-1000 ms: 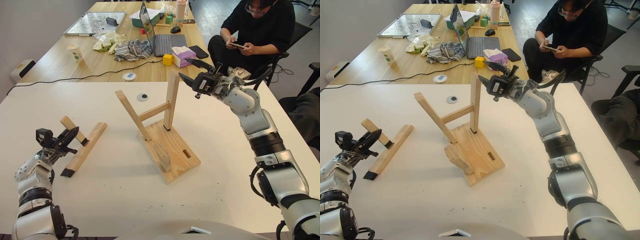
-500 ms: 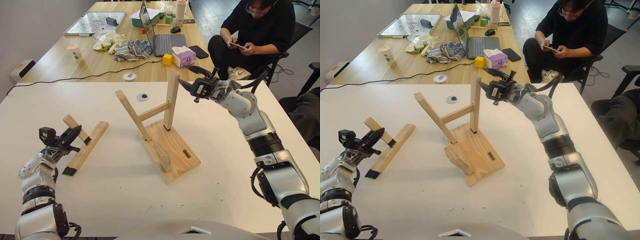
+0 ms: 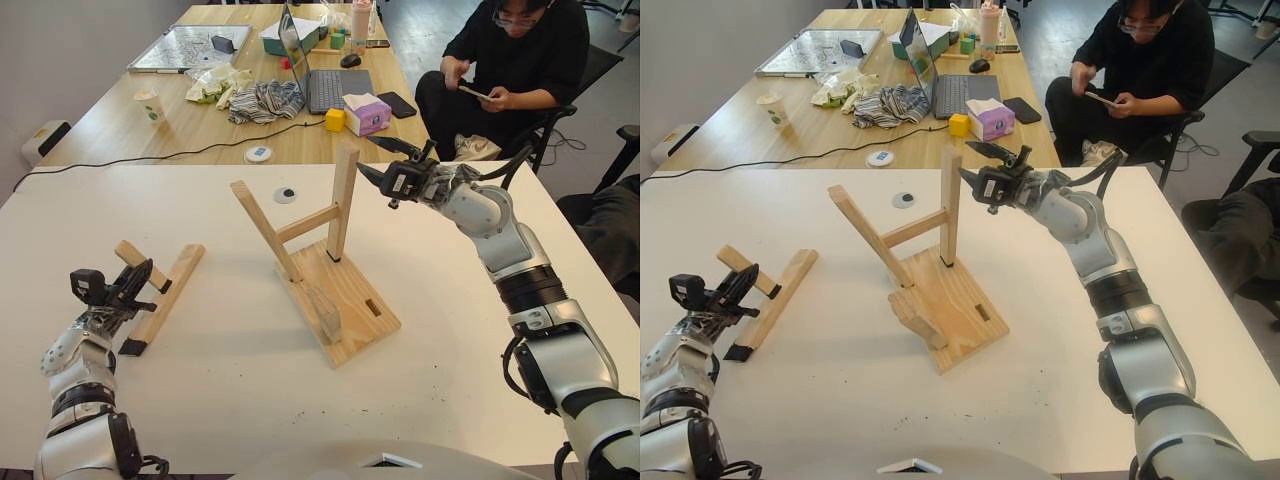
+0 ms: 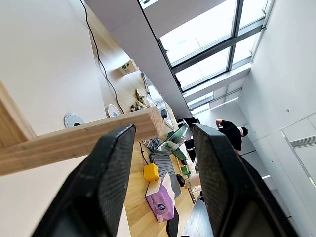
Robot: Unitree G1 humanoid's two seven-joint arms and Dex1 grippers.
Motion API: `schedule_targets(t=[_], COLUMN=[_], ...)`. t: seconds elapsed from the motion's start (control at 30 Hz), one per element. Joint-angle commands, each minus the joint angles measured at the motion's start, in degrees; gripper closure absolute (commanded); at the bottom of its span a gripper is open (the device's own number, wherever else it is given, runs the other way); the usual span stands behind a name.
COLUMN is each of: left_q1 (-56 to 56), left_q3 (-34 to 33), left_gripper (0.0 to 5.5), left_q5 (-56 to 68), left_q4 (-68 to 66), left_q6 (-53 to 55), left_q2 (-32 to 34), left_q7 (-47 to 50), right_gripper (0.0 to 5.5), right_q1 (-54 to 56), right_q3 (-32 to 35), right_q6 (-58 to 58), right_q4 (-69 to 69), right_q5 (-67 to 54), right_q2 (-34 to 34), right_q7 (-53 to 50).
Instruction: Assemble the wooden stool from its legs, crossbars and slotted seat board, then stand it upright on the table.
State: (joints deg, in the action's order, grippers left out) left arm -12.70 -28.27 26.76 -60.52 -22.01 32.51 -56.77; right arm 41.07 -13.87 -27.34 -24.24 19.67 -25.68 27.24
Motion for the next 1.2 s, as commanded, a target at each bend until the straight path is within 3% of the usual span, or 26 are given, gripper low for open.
schedule_targets(t=[0.03, 0.43, 0.8, 1.2], left_q1=[5.87, 7.81, 8.91, 8.62], left_q3=[1.55, 11.17, 7.62, 5.09], left_gripper=[5.12, 5.12, 5.12, 5.12], left_q5=[-2.05, -9.08, -2.72, -0.29], left_q4=[-2.56, -6.19, -7.25, -3.46], left_q6=[1.24, 2.60, 1.93, 2.77], left_q2=[-3.01, -0.25, -3.18, -1.41], left_q7=[0.68, 5.25, 6.09, 7.19], right_gripper=[3.40, 3.40, 3.40, 3.40], right_q1=[0.97, -0.05, -0.09, -0.73], right_q3=[-0.48, -0.46, -0.47, -0.20], right_q6=[-0.56, -0.21, -0.31, -0.11], right_q4=[-0.19, 0.86, 0.78, 1.34], right_q5=[0.14, 0.26, 0.24, 0.46], right_q2=[-0.64, -0.86, -0.62, -0.92], right_q7=[0.54, 0.24, 0.00, -0.52])
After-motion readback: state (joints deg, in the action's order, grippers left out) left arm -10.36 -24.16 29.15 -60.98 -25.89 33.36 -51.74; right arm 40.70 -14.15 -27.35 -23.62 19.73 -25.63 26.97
